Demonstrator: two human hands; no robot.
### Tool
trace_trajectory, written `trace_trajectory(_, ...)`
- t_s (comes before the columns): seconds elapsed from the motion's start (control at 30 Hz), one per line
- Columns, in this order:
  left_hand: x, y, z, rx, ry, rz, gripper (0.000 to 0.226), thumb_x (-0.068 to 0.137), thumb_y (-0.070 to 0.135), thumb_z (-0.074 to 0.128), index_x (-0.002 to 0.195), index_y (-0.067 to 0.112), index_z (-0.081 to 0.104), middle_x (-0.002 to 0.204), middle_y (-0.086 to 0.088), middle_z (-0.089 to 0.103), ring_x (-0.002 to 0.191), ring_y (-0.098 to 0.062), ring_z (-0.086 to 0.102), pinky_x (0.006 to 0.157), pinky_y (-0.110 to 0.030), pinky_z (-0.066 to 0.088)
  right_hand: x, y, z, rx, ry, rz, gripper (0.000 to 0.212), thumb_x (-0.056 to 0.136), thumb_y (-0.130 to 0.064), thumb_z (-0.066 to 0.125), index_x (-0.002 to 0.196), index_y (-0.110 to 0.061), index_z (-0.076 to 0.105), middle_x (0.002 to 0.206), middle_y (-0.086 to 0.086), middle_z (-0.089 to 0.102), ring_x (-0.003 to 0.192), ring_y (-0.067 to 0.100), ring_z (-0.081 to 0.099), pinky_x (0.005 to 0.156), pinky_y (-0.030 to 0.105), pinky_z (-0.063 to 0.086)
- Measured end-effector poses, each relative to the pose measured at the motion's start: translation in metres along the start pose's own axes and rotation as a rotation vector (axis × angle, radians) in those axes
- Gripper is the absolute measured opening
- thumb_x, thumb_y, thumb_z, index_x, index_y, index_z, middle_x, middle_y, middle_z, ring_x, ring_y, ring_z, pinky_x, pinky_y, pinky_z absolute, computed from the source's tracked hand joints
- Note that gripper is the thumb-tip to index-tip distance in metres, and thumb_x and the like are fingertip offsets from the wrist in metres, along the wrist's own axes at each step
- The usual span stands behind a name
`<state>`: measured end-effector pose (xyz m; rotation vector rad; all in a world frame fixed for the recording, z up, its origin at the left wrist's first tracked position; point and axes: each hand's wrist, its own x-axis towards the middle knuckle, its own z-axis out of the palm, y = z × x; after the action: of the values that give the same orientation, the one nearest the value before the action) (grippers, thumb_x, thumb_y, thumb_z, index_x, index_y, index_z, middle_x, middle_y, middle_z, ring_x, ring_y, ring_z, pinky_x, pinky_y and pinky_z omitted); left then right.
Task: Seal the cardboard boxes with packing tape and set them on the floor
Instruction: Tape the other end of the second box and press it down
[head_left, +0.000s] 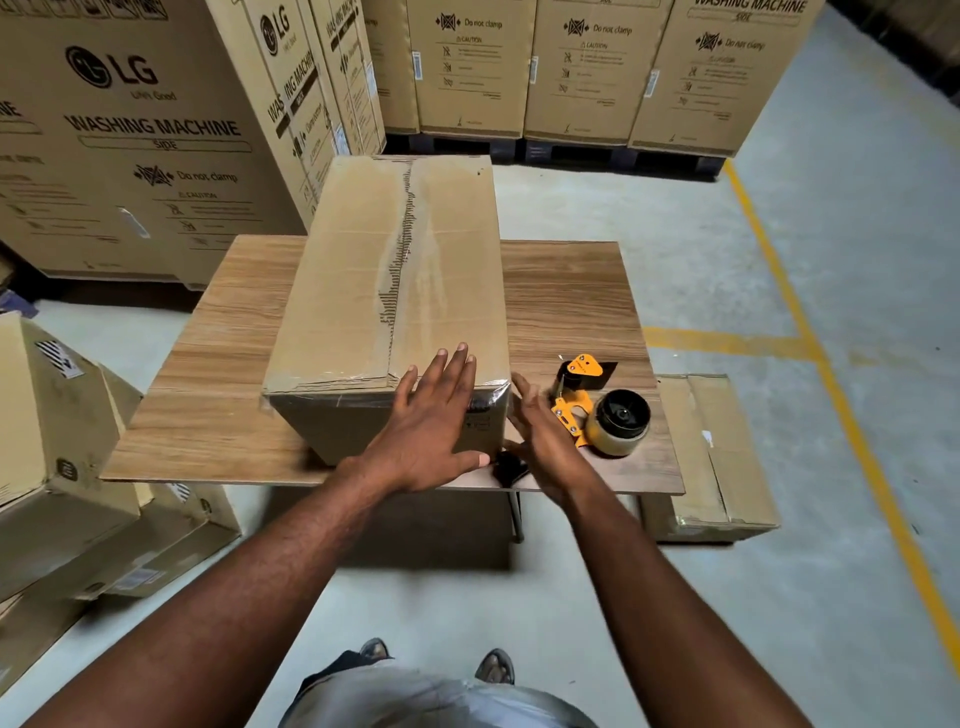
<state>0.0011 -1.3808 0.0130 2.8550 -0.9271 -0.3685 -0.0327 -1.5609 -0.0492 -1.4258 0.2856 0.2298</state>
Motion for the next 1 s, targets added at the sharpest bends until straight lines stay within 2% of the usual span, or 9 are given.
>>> trace_trajectory(0.1,-0.001,0.0,-0.001,0.002,-0.009,0.002,0.116,0.087,0.064,0.054,0.151,0.018,-0.03,0.156,0.001,-0.042,0.145,-0.019,-0.035,0.119,-0.049,-0.017,0.009,0.018,0.032,0.05,0.085,-0.103,0.081,0.09,-0.075,0.034,0.157,-0.03,0.025,0.16,-0.013,0.025,0.148,0.006,0.023,0.125,0.043,0.018)
trace_trajectory(0.23,0.0,0.0,-0.001,0.011,-0.003,0.003,0.116,0.087,0.066,0.054,0.151,0.018,-0.03,0.156,0.001,-0.041,0.145,-0.018,-0.035,0.119,-0.048,-0.017,0.014,0.02,0.045,-0.003,0.279,-0.126,0.087,0.087,-0.08,0.037,0.154,-0.026,0.035,0.157,-0.004,0.04,0.145,0.01,0.034,0.122,0.038,0.026)
trace_trajectory(0.37,0.0,0.0,-0.002,0.013,0.002,0.001,0.115,0.088,0.066,0.053,0.151,0.017,-0.03,0.156,0.001,-0.041,0.145,-0.019,-0.034,0.119,-0.048,-0.017,0.01,0.019,0.048,-0.118,0.363,-0.235,0.05,0.106,-0.035,0.038,0.153,-0.019,0.035,0.154,0.003,0.044,0.144,0.013,0.038,0.118,0.027,0.03)
trace_trajectory(0.47,-0.001,0.0,-0.002,0.003,0.003,0.0,0.114,0.088,0.066,0.052,0.152,0.017,-0.028,0.157,0.001,-0.039,0.146,-0.018,-0.032,0.119,-0.048,-0.016,0.011,0.026,0.042,-0.379,0.418,-0.272,0.046,0.107,-0.033,0.038,0.152,-0.024,0.037,0.144,0.002,0.056,0.131,0.015,0.053,0.107,0.035,0.045)
trace_trajectory(0.57,0.001,-0.002,-0.006,-0.064,0.0,0.008,0.105,0.088,0.072,0.045,0.156,0.022,-0.019,0.161,0.005,-0.03,0.149,-0.015,-0.024,0.12,-0.044,-0.013,0.014,0.036,0.037,-0.552,0.327,-0.27,0.057,0.101,-0.024,0.048,0.153,-0.025,0.026,0.143,0.0,0.051,0.119,0.014,0.062,0.096,0.038,0.053)
trace_trajectory(0.73,0.009,-0.011,-0.025,-0.244,0.052,-0.066,0.081,0.088,0.076,0.03,0.157,0.035,0.019,0.165,0.014,0.011,0.151,-0.014,0.013,0.119,-0.044,0.012,0.008,0.02,0.015,-0.409,0.275,-0.175,0.05,0.096,-0.005,0.056,0.143,-0.018,0.046,0.14,0.004,0.056,0.126,0.015,0.052,0.109,0.047,0.044)
trace_trajectory(0.87,0.016,-0.001,-0.024,-0.164,0.254,-0.135,0.056,0.098,0.058,0.042,0.15,0.036,0.04,0.152,0.009,0.039,0.136,-0.018,0.035,0.109,-0.043,0.026,-0.011,-0.03,0.0,-0.279,0.34,-0.372,0.036,0.105,-0.025,0.049,0.14,-0.019,0.055,0.142,-0.005,0.056,0.131,0.002,0.048,0.111,0.025,0.04)
trace_trajectory(0.93,0.017,0.005,-0.018,-0.079,0.319,-0.137,0.057,0.097,0.056,0.046,0.149,0.033,0.04,0.146,0.005,0.043,0.129,-0.021,0.039,0.106,-0.043,0.03,-0.011,-0.049,0.001,-0.396,0.251,-0.473,0.036,0.104,-0.027,0.051,0.138,-0.021,0.058,0.145,-0.006,0.055,0.135,0.0,0.045,0.108,0.016,0.038)
trace_trajectory(1.0,0.017,0.007,-0.009,-0.008,0.362,-0.134,0.06,0.095,0.054,0.05,0.15,0.032,0.038,0.144,0.003,0.045,0.126,-0.022,0.041,0.104,-0.042,0.033,-0.007,-0.051,0.002,-0.711,0.135,-0.548,0.039,0.102,-0.019,0.053,0.141,-0.025,0.056,0.152,-0.006,0.047,0.143,0.008,0.037,0.117,0.028,0.034)
